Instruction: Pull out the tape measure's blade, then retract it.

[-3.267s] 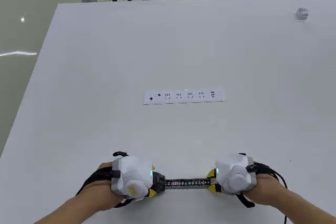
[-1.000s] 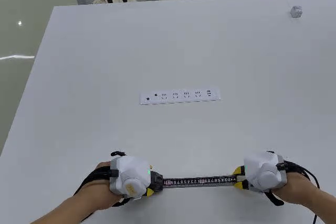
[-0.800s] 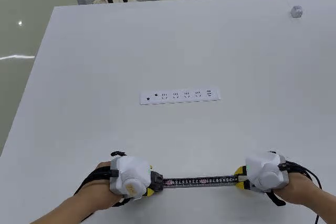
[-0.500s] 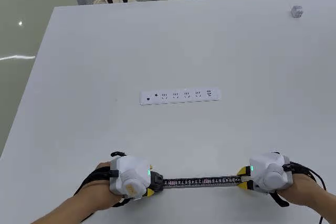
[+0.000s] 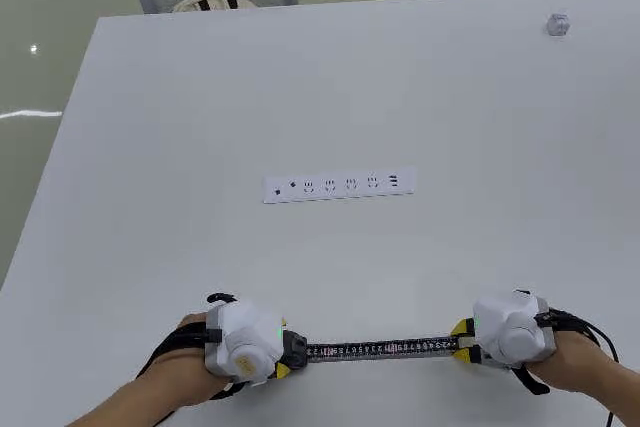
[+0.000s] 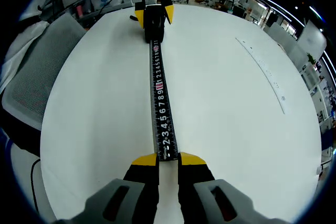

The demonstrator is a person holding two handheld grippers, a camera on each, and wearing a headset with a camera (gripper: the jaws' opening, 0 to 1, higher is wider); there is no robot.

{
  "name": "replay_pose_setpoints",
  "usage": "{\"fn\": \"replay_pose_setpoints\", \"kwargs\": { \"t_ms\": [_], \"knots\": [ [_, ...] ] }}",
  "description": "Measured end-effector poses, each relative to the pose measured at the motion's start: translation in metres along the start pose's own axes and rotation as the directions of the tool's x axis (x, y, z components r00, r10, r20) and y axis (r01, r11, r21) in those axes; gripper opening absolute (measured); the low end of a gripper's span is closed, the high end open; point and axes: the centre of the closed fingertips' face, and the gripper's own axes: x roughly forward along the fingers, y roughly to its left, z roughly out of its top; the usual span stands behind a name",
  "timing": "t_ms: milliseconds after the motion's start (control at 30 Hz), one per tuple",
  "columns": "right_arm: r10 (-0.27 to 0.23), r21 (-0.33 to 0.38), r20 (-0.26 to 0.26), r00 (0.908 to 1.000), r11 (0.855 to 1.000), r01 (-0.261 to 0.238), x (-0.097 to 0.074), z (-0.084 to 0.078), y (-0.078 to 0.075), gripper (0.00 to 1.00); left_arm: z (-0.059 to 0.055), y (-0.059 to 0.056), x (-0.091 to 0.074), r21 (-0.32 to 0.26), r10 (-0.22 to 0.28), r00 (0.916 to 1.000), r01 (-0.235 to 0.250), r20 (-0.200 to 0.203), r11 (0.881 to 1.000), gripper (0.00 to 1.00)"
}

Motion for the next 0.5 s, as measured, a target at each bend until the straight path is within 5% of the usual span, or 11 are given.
{"fn": "replay_pose_setpoints", "kwargs": {
  "t_ms": [500],
  "knots": [
    [0.002, -0.011, -0.027, 0.9996, 1.0, -0.002, 0.0023, -0.0013, -0.0007, 0.13, 0.0017, 0.0005, 0.0002, 0.001, 0.003, 1.0, -0.003, 0.003, 1.0, 0.33]
  ]
}}
